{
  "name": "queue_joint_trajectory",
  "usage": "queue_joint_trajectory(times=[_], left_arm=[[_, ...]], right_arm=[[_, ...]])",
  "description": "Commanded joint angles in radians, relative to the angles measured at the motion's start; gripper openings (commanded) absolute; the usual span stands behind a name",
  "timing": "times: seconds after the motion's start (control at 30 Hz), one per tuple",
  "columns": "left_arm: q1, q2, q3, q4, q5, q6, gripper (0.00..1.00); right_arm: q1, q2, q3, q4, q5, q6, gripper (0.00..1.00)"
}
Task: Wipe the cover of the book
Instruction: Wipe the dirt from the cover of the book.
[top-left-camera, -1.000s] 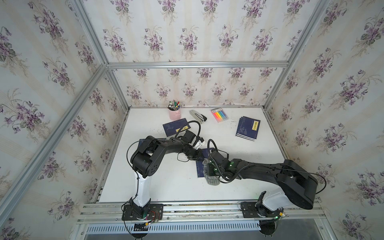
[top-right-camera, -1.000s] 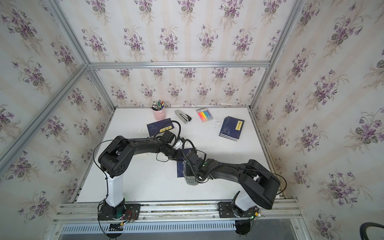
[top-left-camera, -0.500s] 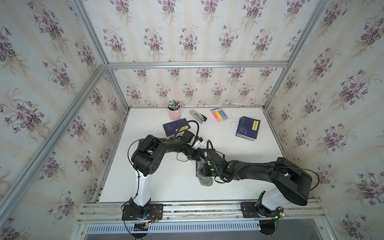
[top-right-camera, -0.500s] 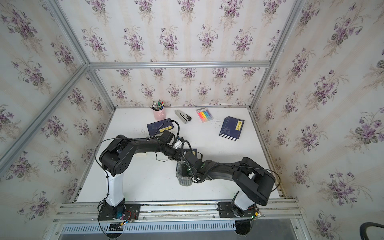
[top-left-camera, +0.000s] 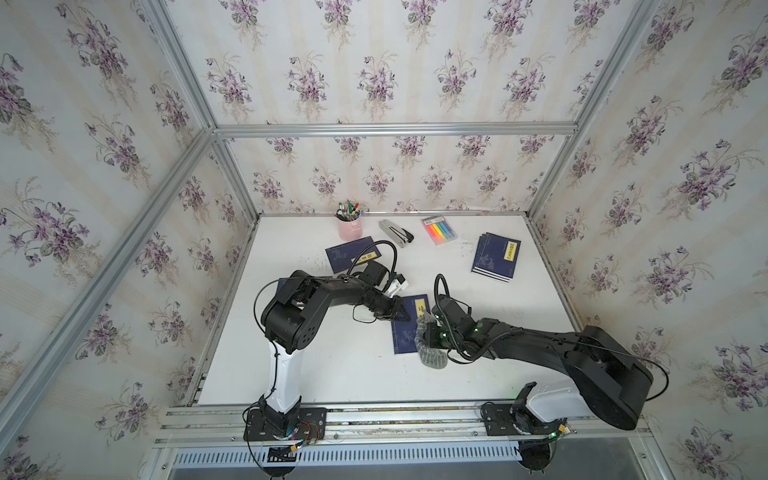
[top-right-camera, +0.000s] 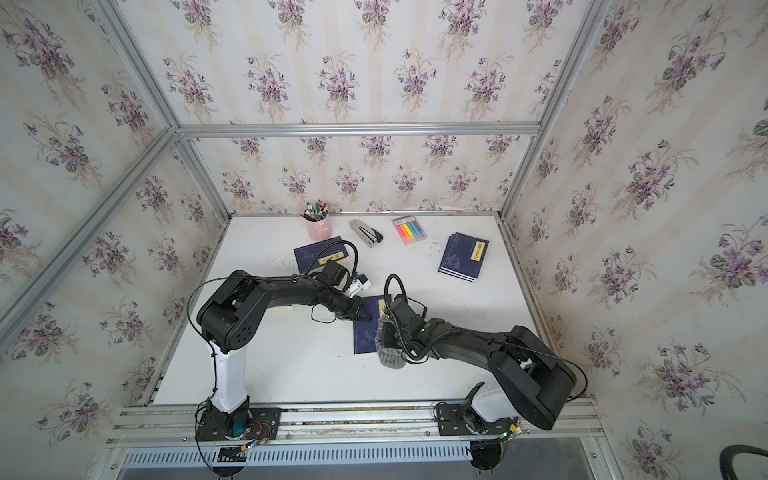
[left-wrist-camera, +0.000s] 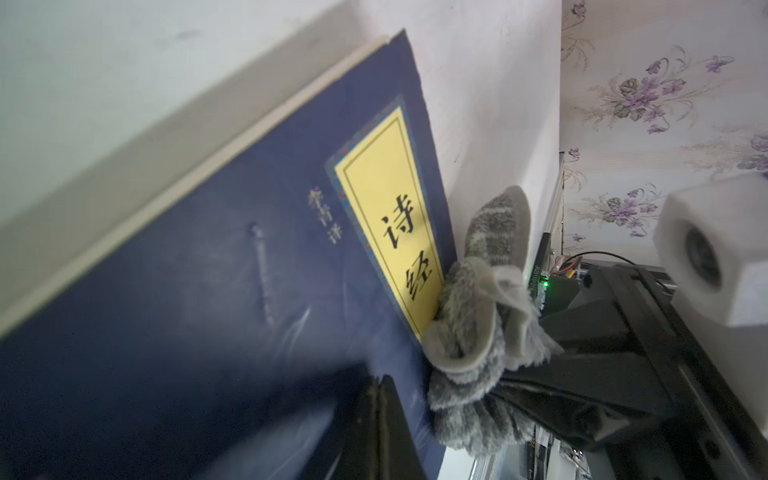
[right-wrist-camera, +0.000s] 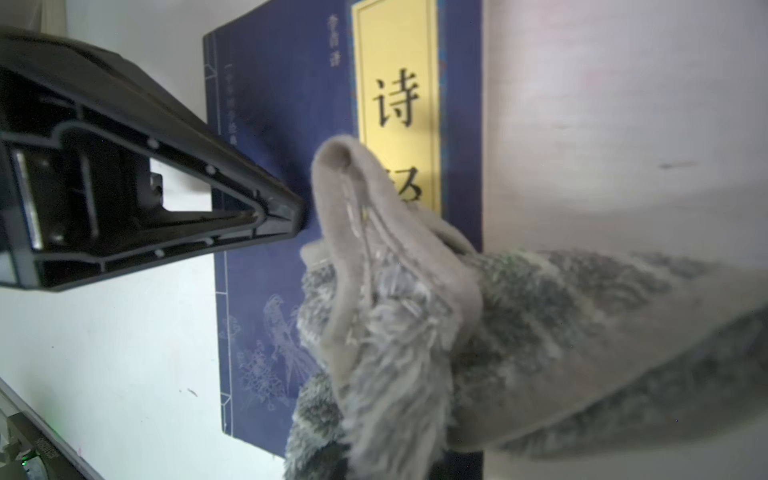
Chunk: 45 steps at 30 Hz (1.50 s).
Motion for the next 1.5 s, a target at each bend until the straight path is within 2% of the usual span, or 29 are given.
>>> queue_joint_trajectory(times=[0.0,0.13,0.23,0.4,0.57,0.87,1.13,1.23,1.37,1.47], left_arm=[[0.017,-0.019,0.012,-0.098,-0.262,0.046,0.00],[0.077,-0.050,0.048,-0.143,-0.315,0.064,0.00],[0.089,-0.033,0.119,-0.193,-0.342,0.092,0.00],[0.088,0.039,0.220,-0.226,-0.297,0.106,0.00],[0.083,0.081,0.200,-0.212,-0.278,0.093,0.00],[0.075,0.083,0.155,-0.190,-0.275,0.079,0.00],[0.076,0.085,0.154,-0.195,-0.277,0.079,0.00],[0.076,0.085,0.154,-0.196,-0.277,0.080,0.00],[0.076,0.084,0.154,-0.197,-0.276,0.079,0.00],[0.077,0.083,0.155,-0.198,-0.276,0.079,0.00]], right_arm=[[0.003,0.044,0.008,-0.017,0.001,-0.015,0.00],[-0.012,0.050,-0.008,-0.011,0.005,-0.018,0.00],[-0.034,0.043,-0.019,-0.017,0.004,-0.029,0.00],[-0.052,0.035,0.024,-0.088,0.054,-0.064,0.00],[-0.053,0.098,0.143,-0.141,0.066,-0.119,0.00],[-0.020,0.297,0.333,-0.105,0.004,-0.147,0.00],[-0.007,0.386,0.378,-0.014,-0.046,-0.115,0.00],[-0.053,0.355,0.334,-0.008,-0.038,-0.111,0.00],[-0.168,0.276,0.227,0.016,-0.029,-0.118,0.00],[-0.200,0.252,0.226,-0.025,0.013,-0.148,0.00]])
